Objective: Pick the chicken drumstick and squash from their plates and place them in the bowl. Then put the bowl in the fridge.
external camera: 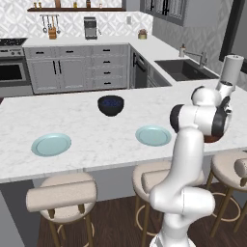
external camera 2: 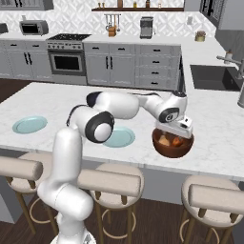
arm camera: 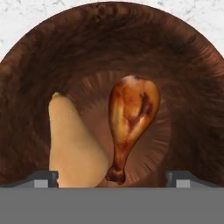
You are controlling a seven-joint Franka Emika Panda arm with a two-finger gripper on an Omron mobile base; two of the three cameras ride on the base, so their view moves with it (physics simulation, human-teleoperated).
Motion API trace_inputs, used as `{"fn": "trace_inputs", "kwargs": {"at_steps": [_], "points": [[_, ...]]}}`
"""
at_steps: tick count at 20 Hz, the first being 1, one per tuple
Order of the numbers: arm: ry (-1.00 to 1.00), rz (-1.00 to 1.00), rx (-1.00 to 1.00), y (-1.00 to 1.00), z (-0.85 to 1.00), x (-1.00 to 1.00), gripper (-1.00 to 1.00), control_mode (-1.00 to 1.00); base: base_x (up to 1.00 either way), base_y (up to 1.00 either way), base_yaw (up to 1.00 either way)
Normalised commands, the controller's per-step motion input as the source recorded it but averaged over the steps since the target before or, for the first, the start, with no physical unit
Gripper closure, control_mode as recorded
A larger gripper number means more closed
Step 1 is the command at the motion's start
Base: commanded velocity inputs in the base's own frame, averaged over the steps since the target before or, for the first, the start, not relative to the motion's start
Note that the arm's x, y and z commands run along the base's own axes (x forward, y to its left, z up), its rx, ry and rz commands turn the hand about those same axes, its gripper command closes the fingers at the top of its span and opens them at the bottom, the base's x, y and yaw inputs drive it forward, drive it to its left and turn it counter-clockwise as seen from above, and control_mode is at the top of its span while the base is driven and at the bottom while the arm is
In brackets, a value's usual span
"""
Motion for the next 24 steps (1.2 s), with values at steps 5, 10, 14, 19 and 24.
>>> {"fn": "trace_inputs", "kwargs": {"at_steps": [5, 10, 14, 19, 24], "points": [[-0.13, 0.07, -0.08, 0.82, 0.08, -0.30, -1.00, -1.00, 0.00, 0.00, 0.00], [-0.03, 0.16, -0.03, 0.56, 0.00, -0.04, -1.00, -1.00, 0.00, 0.00, 0.00], [0.00, 0.14, 0.00, 0.18, 0.00, 0.14, -1.00, -1.00, 0.00, 0.00, 0.00], [0.00, 0.04, 0.00, -0.06, 0.00, 0.27, -1.00, -1.00, 0.00, 0.00, 0.00], [0.01, 0.02, 0.00, -0.09, -0.01, 0.45, -1.00, -1.00, 0.00, 0.00, 0.00]]}}
